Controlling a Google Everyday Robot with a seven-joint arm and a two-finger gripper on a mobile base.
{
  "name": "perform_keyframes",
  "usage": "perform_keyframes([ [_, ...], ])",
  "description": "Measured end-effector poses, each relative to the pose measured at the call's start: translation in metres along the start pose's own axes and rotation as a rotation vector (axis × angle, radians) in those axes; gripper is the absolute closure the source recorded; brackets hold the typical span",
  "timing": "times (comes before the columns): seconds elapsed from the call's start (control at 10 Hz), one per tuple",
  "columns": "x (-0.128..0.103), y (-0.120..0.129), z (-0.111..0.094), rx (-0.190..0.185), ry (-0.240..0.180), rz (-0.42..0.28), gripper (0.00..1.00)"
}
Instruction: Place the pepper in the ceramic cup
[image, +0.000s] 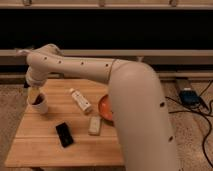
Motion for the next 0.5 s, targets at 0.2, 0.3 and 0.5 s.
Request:
perform_keyframes([
  [0.2,0.021,0.012,-0.027,0.014,0.014,-0.015,0.2],
  [0.3,0.034,0.018,-0.04,0.019,0.026,-0.017,0.2],
  [0.5,0.034,0.021,-0.041,0.017,0.027,-0.023,0.2],
])
